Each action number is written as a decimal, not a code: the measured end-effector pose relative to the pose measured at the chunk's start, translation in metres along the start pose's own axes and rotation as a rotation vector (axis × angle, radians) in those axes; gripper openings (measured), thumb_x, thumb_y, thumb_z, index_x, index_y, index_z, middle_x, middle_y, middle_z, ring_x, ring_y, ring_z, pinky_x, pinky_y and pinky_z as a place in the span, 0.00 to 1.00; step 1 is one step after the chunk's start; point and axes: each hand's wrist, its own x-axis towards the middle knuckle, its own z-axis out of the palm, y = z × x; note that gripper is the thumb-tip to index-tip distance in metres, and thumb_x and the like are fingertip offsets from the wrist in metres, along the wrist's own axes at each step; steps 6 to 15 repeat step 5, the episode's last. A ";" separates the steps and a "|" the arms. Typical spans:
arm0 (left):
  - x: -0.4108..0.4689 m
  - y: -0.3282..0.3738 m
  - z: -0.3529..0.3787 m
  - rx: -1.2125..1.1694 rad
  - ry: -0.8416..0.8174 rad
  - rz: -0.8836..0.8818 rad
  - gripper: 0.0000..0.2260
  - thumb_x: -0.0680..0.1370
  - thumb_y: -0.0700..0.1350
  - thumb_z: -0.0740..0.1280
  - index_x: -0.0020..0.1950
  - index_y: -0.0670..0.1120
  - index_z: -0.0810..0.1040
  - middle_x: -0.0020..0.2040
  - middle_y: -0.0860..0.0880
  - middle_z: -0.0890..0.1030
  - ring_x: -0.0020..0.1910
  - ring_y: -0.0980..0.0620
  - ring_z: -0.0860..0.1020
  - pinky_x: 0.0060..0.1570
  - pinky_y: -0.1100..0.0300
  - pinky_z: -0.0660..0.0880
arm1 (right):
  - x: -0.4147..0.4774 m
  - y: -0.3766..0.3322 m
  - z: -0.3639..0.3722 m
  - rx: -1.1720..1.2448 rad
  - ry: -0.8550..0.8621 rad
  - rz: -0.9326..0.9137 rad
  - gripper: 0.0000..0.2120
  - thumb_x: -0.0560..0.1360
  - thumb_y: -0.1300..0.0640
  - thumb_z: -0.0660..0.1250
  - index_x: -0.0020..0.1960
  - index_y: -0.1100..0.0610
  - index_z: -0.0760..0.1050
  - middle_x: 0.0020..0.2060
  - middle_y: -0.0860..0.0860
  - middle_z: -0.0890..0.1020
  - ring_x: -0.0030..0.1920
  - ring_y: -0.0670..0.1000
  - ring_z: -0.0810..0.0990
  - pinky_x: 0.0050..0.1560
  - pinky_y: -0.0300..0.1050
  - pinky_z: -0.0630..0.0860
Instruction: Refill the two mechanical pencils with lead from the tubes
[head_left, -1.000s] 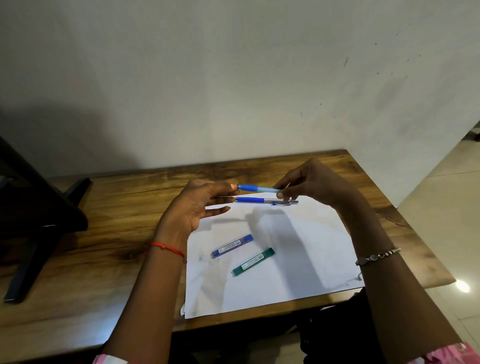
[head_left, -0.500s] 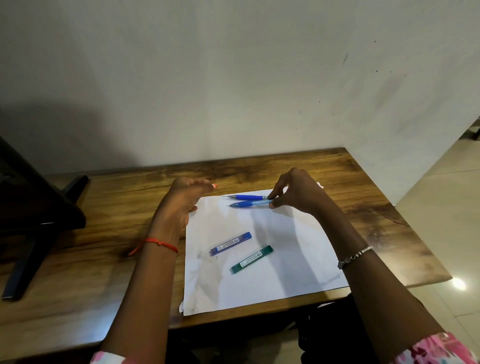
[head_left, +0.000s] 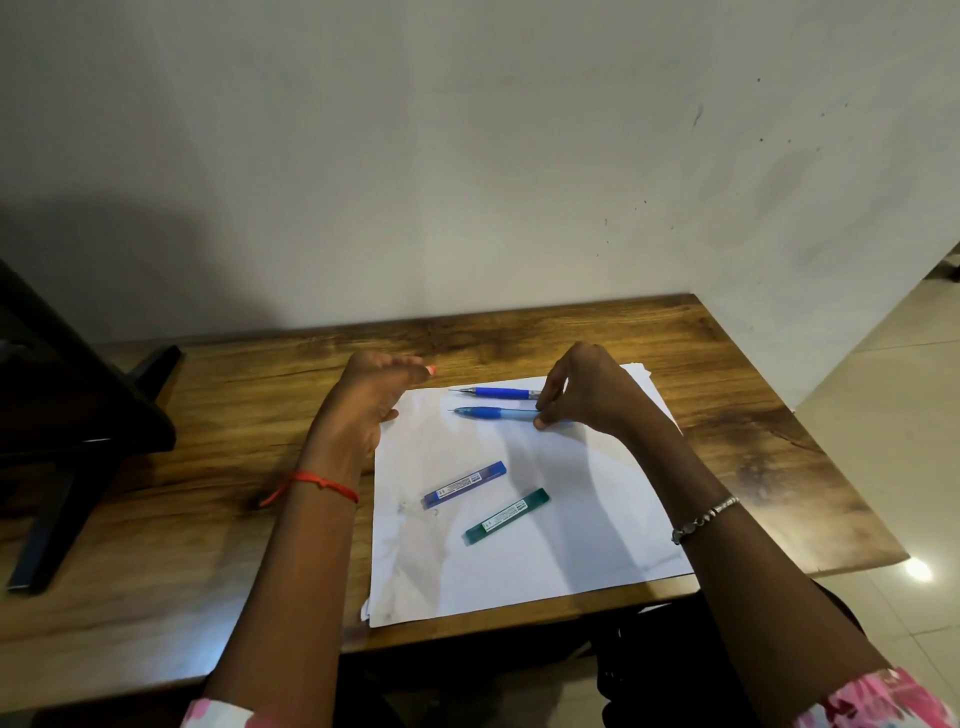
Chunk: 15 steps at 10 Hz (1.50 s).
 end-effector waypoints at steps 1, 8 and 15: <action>0.000 0.000 0.001 0.003 0.005 0.003 0.09 0.73 0.41 0.69 0.53 0.42 0.79 0.47 0.47 0.76 0.51 0.49 0.70 0.55 0.53 0.69 | 0.001 0.001 0.001 0.002 0.003 0.004 0.12 0.64 0.62 0.78 0.46 0.65 0.83 0.38 0.56 0.81 0.40 0.51 0.75 0.32 0.37 0.66; -0.003 -0.006 0.007 0.099 0.031 0.120 0.10 0.75 0.41 0.67 0.55 0.41 0.78 0.50 0.46 0.78 0.46 0.51 0.75 0.44 0.61 0.72 | 0.003 0.002 0.001 0.053 -0.005 -0.022 0.14 0.64 0.60 0.78 0.47 0.64 0.83 0.42 0.58 0.84 0.40 0.51 0.77 0.36 0.38 0.70; -0.003 -0.006 0.007 0.099 0.031 0.120 0.10 0.75 0.41 0.67 0.55 0.41 0.78 0.50 0.46 0.78 0.46 0.51 0.75 0.44 0.61 0.72 | 0.003 0.002 0.001 0.053 -0.005 -0.022 0.14 0.64 0.60 0.78 0.47 0.64 0.83 0.42 0.58 0.84 0.40 0.51 0.77 0.36 0.38 0.70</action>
